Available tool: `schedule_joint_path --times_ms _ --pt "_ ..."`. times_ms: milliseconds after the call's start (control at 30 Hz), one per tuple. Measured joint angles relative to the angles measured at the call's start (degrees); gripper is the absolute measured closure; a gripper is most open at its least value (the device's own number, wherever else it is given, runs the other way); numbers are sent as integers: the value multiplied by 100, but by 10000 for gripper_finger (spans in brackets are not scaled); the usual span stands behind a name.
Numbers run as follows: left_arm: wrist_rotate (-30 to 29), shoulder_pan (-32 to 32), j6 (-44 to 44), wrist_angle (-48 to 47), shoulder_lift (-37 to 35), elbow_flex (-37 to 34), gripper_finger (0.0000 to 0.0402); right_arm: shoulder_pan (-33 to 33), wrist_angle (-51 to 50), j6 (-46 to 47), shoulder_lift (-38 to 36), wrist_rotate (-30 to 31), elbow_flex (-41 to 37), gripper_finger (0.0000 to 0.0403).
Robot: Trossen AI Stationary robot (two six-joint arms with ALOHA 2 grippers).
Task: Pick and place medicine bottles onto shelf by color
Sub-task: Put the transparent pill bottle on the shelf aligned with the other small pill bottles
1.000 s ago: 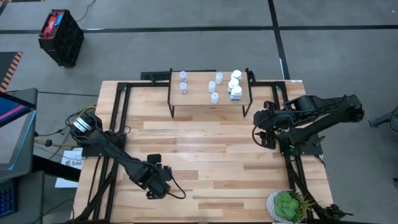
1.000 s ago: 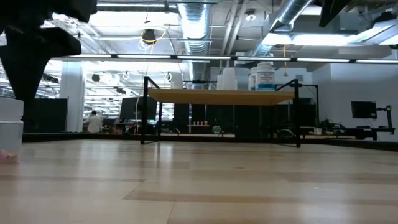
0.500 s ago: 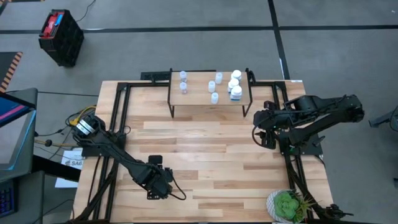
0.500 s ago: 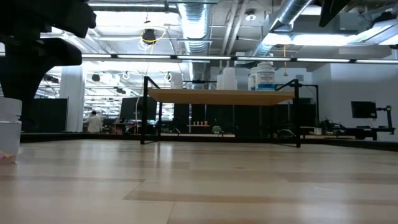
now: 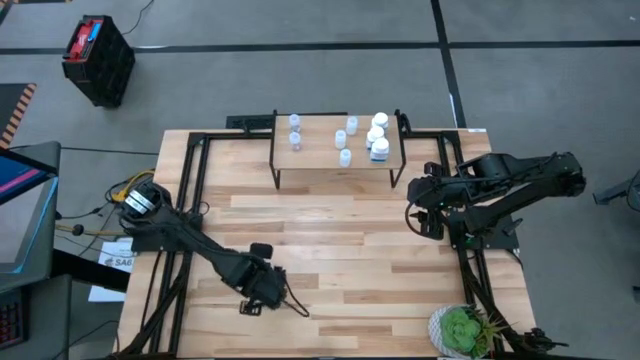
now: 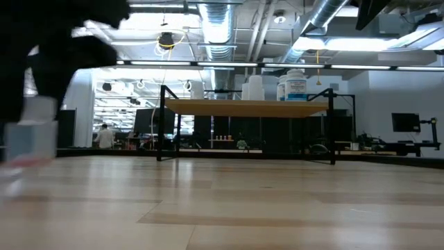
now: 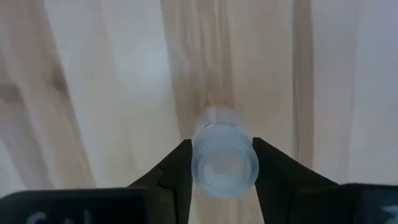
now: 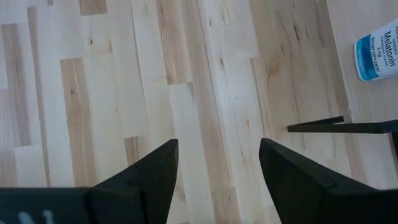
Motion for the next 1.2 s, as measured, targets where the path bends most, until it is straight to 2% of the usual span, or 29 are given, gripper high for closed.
schedule_joint_path --times_ms 200,300,467,700,933,1200 --pt "82 834 1544 -946 0 856 283 -1 -59 -5 -1 0 1 155" --pt "-31 1496 2297 -1354 0 1382 275 0 -62 -5 0 0 1 155" --pt "-18 2721 3531 -1592 0 2318 293 -1 -159 -53 -1 0 0 155" --pt "150 4259 4660 -2032 0 3473 280 -1 -500 -53 -1 0 -1 155" --pt "629 5374 5439 -2049 -2 3604 291 1 -577 -69 0 0 1 155" --pt "690 5823 5861 -1900 37 3605 279 0 -558 -47 0 0 1 155"
